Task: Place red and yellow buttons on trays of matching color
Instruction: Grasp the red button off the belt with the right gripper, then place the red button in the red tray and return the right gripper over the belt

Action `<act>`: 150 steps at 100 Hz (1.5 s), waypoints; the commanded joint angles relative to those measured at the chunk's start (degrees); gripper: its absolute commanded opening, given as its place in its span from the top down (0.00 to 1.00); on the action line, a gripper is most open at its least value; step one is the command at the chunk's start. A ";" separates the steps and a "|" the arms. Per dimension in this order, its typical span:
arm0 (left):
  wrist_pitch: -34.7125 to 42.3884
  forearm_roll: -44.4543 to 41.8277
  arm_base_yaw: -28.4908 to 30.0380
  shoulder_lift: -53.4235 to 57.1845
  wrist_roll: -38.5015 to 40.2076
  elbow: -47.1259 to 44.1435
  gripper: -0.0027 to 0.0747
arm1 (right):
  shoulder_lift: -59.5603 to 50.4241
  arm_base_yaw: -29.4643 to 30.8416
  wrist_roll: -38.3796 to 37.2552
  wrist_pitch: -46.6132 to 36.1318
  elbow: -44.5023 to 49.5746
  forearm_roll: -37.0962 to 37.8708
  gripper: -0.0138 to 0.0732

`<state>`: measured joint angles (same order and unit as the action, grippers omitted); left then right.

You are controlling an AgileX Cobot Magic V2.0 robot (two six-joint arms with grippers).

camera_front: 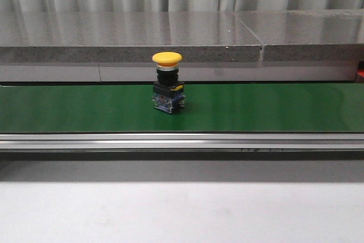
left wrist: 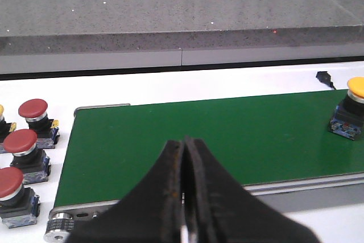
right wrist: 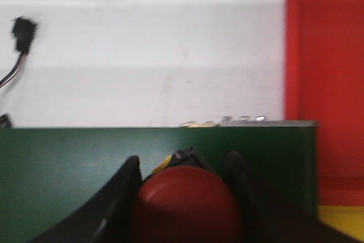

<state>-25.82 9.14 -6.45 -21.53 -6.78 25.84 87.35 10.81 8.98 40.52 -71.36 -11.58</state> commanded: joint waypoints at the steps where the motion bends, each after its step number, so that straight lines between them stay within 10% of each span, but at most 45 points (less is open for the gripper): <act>1: 3.97 0.89 -0.47 -0.30 0.38 1.47 0.99 | -0.75 4.63 0.57 -4.38 -2.70 -0.50 0.63; 36: 3.97 0.89 -0.47 -0.30 0.38 1.47 0.99 | 10.33 14.96 0.57 -8.75 -6.69 -1.03 0.63; 105: 3.97 0.89 -0.47 -0.30 0.38 1.47 0.99 | 26.31 15.41 0.57 -8.40 -15.71 -1.59 0.62; 134: 3.97 0.89 -0.47 -0.30 0.38 1.47 0.99 | 25.77 15.41 0.62 -7.94 -16.07 -1.59 0.16; 150: 3.97 0.89 -0.47 -0.30 0.38 1.47 0.99 | 23.51 15.41 0.62 -7.71 -16.07 -1.59 0.10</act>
<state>-25.82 9.14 -6.45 -21.53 -6.78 25.84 116.11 25.82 8.98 34.28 -85.64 -12.77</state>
